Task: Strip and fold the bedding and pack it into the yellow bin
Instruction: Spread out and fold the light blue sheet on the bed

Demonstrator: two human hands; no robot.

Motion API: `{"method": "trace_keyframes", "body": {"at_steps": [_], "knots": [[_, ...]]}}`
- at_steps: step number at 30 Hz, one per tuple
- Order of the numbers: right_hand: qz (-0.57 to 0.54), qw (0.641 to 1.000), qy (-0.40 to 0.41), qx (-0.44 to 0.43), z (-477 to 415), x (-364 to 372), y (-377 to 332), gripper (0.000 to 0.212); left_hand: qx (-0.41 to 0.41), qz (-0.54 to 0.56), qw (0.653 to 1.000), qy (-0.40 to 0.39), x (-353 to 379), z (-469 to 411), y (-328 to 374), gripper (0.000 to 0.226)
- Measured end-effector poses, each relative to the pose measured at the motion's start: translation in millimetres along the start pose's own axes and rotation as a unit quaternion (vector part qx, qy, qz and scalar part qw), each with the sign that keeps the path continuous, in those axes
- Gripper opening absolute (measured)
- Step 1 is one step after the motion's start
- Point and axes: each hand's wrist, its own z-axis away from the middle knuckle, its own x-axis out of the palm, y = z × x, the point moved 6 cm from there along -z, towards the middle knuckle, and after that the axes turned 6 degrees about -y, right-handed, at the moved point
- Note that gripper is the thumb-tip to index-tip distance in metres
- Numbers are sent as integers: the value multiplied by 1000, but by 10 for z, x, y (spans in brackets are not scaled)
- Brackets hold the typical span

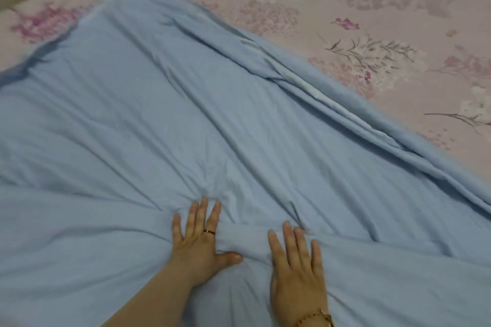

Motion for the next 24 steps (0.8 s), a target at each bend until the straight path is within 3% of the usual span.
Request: {"method": "trace_keyframes", "body": {"at_steps": [2, 3, 9, 12, 15, 17, 18, 20, 22, 24], "knots": [[-18, 999, -7, 38, -59, 99, 21, 70, 10, 14, 1000, -14, 129, -59, -50, 109], [-10, 999, 1, 45, -60, 114, 21, 68, 19, 23, 999, -25, 167, -74, -40, 107], [65, 996, 35, 45, -194, -28, -56, 63, 67, 82, 994, -26, 96, -66, 29, 124], [77, 995, 21, 59, -262, -26, -59, 78, 111, 90, 989, -41, 131, -74, 69, 125], [86, 992, 14, 90, -291, -99, -173, 83, 115, 72, 984, -119, -306, 40, 17, 98], [80, 988, -18, 130, -298, -128, -330, 56, 224, 72, 959, -158, -673, 186, -45, 74], [81, 984, -31, 158, -360, -132, -481, 45, 239, 85, 956, -151, -858, 231, -337, 62], [44, 978, -30, 203, -577, -201, -772, 33, 253, 75, 964, 11, -1246, 280, -1083, 39], [26, 983, 2, 184, -753, -123, -1261, 52, 197, 54, 969, 141, -1483, 393, -2052, 39], [-4, 996, -28, 80, -928, 61, -2041, 89, 63, 54, 984, 159, -1581, 445, -3097, 46]]}}
